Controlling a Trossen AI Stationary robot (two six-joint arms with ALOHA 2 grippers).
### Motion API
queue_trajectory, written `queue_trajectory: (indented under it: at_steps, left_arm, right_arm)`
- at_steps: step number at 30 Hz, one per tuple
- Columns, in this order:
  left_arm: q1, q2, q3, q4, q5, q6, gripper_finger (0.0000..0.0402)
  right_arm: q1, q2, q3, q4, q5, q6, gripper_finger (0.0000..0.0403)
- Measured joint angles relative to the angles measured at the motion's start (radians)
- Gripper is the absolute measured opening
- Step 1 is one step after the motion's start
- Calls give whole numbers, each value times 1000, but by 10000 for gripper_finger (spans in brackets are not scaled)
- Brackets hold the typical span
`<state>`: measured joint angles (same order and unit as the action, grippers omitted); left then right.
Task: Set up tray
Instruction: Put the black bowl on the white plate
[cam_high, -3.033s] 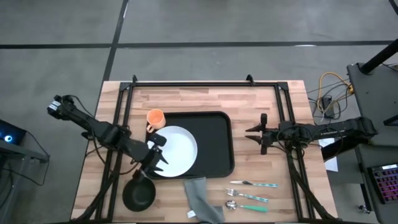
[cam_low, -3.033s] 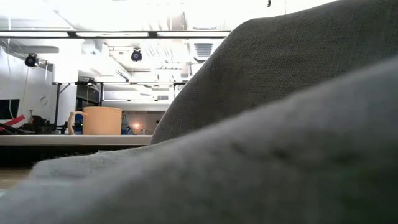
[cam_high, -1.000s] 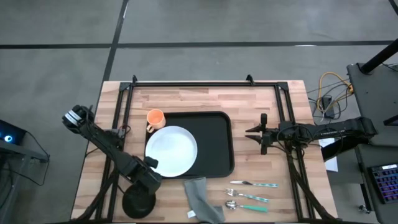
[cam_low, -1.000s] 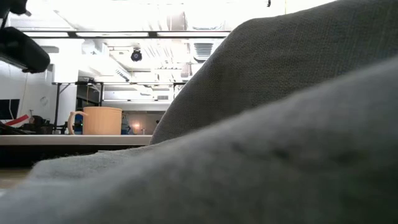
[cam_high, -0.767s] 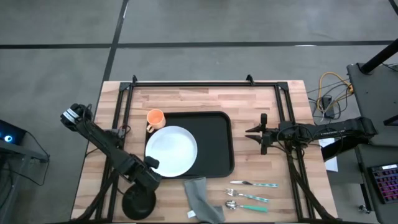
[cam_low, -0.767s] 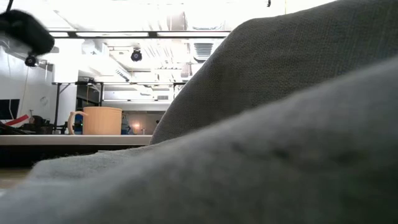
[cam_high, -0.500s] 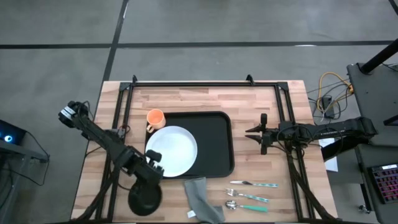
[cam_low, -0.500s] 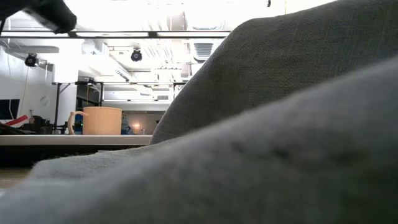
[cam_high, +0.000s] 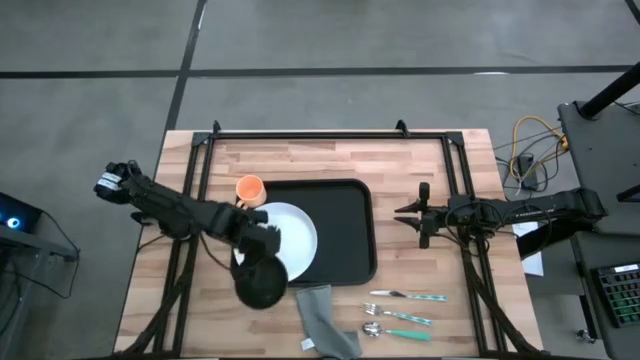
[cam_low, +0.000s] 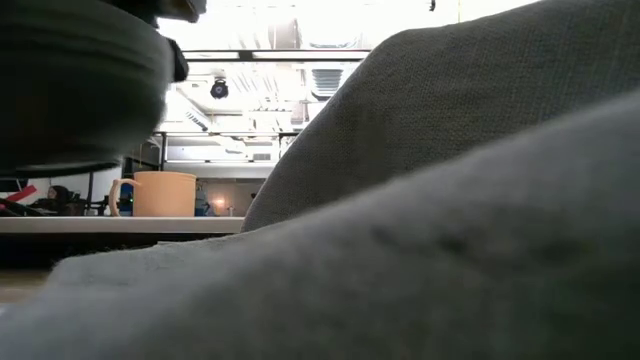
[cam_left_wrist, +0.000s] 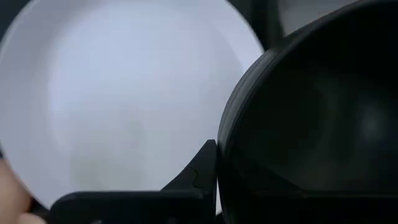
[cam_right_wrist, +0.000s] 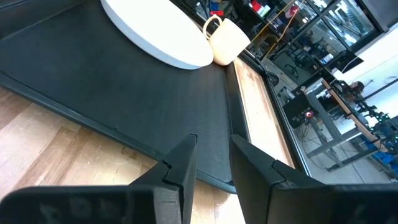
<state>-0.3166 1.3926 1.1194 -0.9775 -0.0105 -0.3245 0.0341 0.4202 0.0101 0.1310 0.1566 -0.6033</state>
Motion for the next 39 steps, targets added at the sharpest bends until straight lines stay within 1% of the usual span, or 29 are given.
queue_trajectory:
  at_steps: [3, 9, 18, 26, 29, 39]
  left_arm:
    - [55, 0, -3, 1, -18, 0, 0]
    - [155, 6, -26, 0, -23, 12, 0]
    - [245, 28, -61, -6, -22, 72, 0]
    - [292, 28, -66, -2, -21, 109, 0]
    - [302, 28, -68, 11, -20, 141, 0]
    - [322, 28, -70, 9, -18, 164, 3]
  right_arm:
    - [0, 0, 0, 0, 0, 0, 84]
    - [0, 0, 0, 0, 0, 0, 84]
    - [0, 0, 0, 0, 0, 0, 84]
    - [0, 0, 0, 0, 0, 0, 84]
    - [0, 0, 0, 0, 0, 0, 84]
    - [0, 0, 0, 0, 0, 0, 84]
